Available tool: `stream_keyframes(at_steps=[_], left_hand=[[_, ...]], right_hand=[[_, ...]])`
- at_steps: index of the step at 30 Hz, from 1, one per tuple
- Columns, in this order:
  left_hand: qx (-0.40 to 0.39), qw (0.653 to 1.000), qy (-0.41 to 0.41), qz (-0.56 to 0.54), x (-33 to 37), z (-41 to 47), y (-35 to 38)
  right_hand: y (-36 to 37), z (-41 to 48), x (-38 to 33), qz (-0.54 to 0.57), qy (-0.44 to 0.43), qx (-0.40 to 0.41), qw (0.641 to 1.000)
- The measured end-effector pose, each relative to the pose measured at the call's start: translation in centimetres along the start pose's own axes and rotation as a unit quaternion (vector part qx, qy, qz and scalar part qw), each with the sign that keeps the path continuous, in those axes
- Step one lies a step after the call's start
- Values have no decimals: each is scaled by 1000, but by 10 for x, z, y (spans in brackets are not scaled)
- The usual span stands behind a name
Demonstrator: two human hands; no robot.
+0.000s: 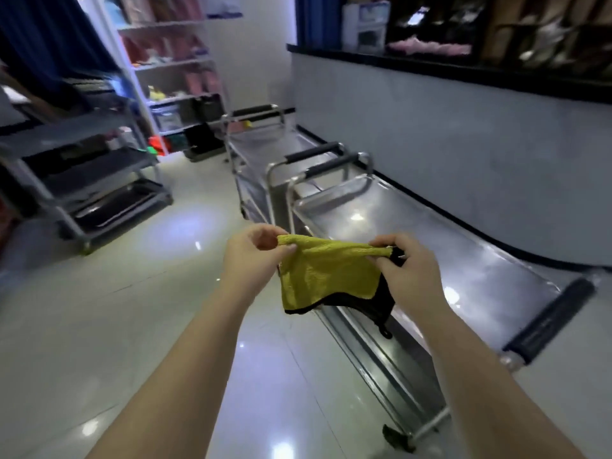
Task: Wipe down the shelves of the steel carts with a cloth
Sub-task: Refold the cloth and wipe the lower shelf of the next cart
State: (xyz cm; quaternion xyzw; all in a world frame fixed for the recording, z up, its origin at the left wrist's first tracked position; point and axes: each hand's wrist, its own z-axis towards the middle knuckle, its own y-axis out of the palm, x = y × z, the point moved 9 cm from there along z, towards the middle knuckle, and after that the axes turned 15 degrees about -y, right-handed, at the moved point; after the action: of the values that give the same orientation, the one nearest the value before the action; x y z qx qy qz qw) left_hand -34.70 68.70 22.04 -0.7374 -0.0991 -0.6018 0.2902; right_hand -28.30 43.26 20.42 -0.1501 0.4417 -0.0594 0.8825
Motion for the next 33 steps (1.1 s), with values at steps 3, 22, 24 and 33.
stream_keyframes(at_steps=[3,22,24,33], left_hand=[[-73,997,-13,24,-20,51,45],[-359,902,-167,172,-271,235,195],[-408,879,-171,177,-296,242,217],[-525,781,-290,177,-429,197,355]], right_hand=[[-2,-6,44,-25,44,52,997],[136,-117,270,-156,361,151,907],[148,-138,284,-172,393,217,877],[103,-200,386,-330,441,174,816]])
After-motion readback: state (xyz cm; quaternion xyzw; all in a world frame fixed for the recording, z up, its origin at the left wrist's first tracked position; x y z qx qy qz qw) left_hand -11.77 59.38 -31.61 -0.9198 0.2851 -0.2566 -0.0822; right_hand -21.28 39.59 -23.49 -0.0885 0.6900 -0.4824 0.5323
